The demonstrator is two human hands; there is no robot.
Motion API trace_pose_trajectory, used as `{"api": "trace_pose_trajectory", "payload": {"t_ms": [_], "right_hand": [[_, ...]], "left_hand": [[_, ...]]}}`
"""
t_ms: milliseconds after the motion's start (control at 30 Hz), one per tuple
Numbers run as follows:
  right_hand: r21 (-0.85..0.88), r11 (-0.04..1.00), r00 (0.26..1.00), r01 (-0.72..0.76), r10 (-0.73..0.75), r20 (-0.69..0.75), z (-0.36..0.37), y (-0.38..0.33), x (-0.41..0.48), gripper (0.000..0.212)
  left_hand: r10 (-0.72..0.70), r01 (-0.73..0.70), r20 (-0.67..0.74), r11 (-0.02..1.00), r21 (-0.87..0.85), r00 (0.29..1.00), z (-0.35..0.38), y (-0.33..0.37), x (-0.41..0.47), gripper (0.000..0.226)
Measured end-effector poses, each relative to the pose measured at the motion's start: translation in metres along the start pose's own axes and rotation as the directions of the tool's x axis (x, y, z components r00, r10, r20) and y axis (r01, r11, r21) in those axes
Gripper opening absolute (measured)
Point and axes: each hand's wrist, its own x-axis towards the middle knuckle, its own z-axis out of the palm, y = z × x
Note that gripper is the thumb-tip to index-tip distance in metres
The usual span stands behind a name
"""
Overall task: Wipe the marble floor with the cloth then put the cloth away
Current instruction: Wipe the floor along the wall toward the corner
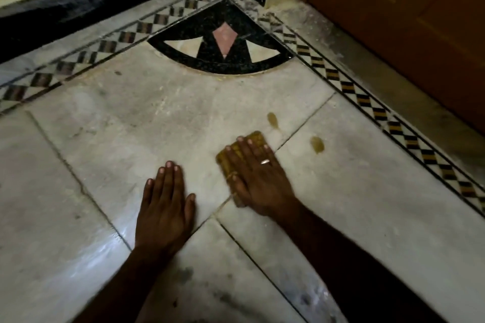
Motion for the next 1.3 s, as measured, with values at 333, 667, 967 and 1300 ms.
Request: {"api": "trace_pose_trajectory", "payload": {"t_ms": [333, 667, 967, 1300], "right_hand": [[-0.104, 0.955, 0.958, -0.278, 0.283, 0.045, -0.027, -0.033, -0.113, 0.06], [-0.059, 0.983, 0.983, -0.176, 0.178, 0.039, -0.004, 0.025, 0.001, 0.06], [-0.161, 0.889, 0.894, -0.429, 0.443, 0.068, -0.016, -0.006, -0.07, 0.062], [-0.063, 0.998, 0.99, -0.022, 0.031, 0.14, 0.004, 0.042, 0.075, 0.059]], "left_hand": [[-0.081, 0.081, 0.027, 0.997, 0.001, 0.996, 0.004, 0.009, 0.005, 0.07], [0.12, -0.121, -0.064, 0.993, -0.007, 0.991, 0.018, 0.047, 0.068, 0.063], [-0.03, 0.029, -0.077, 0.999, -0.017, 0.997, 0.021, 0.077, 0.092, 0.062], [-0.007, 0.004, -0.108, 1.0, -0.027, 0.994, 0.027, 0.073, 0.095, 0.057]]}}
